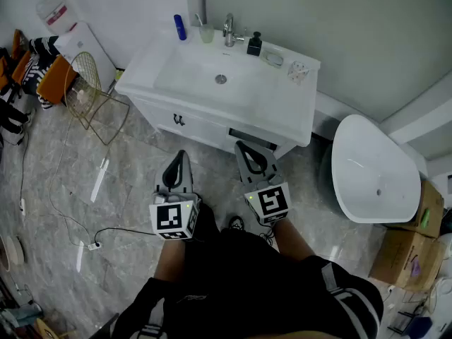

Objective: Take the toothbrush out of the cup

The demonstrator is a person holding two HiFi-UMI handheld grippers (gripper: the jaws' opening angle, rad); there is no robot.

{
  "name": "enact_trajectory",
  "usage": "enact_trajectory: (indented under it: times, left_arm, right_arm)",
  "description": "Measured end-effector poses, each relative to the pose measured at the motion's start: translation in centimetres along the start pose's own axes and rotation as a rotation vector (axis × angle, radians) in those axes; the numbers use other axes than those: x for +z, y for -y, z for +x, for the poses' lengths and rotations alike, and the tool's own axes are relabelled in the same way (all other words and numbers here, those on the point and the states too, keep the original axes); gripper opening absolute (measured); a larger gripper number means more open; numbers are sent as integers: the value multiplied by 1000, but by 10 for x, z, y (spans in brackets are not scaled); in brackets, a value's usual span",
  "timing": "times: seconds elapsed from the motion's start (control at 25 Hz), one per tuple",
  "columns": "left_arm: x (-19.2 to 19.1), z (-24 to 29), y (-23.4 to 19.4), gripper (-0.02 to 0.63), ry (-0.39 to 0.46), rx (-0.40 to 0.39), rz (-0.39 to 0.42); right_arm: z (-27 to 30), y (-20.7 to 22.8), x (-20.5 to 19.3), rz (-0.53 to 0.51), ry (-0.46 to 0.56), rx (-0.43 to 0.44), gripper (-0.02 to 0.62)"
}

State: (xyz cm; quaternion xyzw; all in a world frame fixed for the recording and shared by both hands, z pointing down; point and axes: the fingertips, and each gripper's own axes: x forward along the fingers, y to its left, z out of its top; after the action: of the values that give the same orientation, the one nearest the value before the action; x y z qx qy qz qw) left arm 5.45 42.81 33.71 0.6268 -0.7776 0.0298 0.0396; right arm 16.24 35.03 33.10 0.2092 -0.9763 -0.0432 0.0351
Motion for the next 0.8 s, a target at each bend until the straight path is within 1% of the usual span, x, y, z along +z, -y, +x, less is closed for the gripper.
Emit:
enact_trajectory:
  times: [0.12, 0.28, 0.4, 0.52, 0.56, 0.6, 0.68, 0.8]
  left_arm:
    - [-11, -2, 5, -2, -29, -12, -18]
    - [-34, 4, 6, -2, -60, -30, -41]
    - [-55, 9, 0, 0, -91, -40, -66]
    - [-60, 31, -10, 2, -105, -58, -63]
    - [-60, 40, -14, 12, -108, -69, -58]
    - [-60, 49, -20, 43, -113, -81, -50]
    - [-59, 65, -37, 71, -129, -98, -39]
    - [-56, 89, -75, 117, -147, -124, -62]
  right_arm:
    - [1, -6, -9, 38, -22, 15, 5]
    - [9, -6, -32, 99, -29, 2, 5]
    - [14, -10, -50, 86, -78, -7, 6]
    - [27, -3, -53, 65, -98, -37, 10]
    - [34, 0, -52, 56, -102, -43, 13]
    - [42, 3, -50, 47, -107, -47, 18]
    - [58, 7, -50, 33, -122, -52, 30]
    - [89, 13, -51, 22, -142, -74, 46]
